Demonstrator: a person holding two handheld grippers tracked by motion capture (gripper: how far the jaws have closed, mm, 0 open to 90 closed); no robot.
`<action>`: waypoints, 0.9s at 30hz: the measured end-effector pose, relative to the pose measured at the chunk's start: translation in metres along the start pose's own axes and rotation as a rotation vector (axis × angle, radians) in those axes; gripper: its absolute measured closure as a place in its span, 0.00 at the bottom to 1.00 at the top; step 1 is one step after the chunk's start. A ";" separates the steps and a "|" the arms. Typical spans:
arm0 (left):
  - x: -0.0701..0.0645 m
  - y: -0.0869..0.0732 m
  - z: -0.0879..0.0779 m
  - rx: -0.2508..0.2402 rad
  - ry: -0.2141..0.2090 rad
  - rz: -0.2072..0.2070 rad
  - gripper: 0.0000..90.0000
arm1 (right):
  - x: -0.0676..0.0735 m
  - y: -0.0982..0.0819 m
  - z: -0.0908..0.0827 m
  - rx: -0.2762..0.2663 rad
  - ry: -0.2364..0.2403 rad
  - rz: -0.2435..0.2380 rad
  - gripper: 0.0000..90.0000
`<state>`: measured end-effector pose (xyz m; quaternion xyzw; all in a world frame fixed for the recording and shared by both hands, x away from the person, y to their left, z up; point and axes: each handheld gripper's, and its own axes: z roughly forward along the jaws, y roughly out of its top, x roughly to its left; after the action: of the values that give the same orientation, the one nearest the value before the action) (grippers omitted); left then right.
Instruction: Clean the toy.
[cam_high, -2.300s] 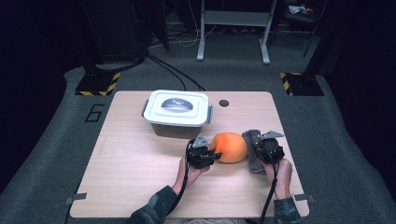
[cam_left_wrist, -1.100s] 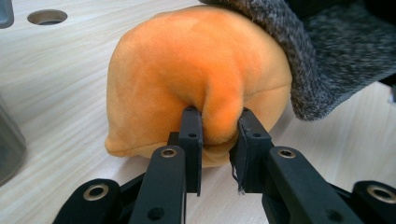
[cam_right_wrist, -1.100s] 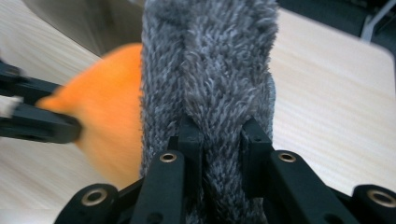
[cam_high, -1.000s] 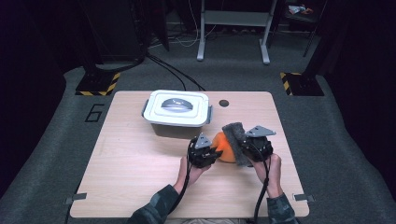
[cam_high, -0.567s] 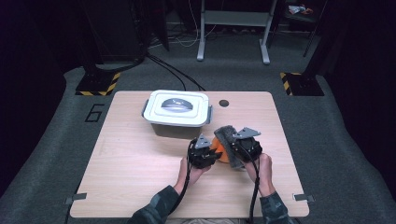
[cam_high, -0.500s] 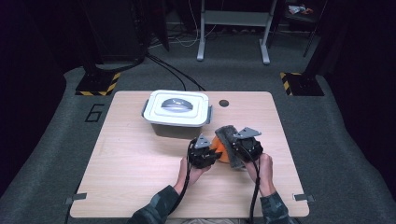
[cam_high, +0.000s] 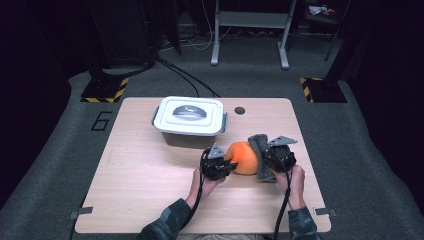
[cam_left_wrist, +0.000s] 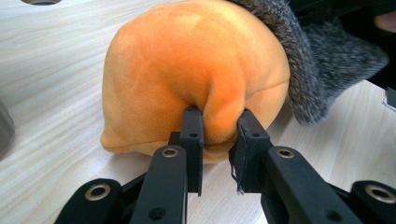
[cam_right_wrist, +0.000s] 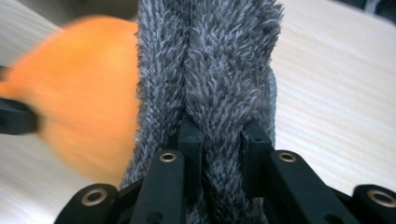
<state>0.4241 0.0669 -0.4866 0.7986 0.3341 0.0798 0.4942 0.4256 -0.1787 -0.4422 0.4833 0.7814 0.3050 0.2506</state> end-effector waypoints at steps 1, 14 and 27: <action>0.001 0.000 0.000 -0.001 -0.001 0.001 0.84 | -0.005 -0.004 0.003 0.013 -0.005 0.023 0.83; 0.000 0.001 -0.001 -0.003 0.005 0.005 0.84 | -0.027 -0.030 0.038 0.107 -0.034 0.090 0.83; -0.001 0.006 0.000 -0.008 0.012 0.003 0.84 | 0.001 0.007 -0.034 -0.110 -0.002 -0.023 0.83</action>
<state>0.4260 0.0649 -0.4813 0.7966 0.3358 0.0867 0.4952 0.4066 -0.1835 -0.4136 0.4601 0.7687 0.3444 0.2809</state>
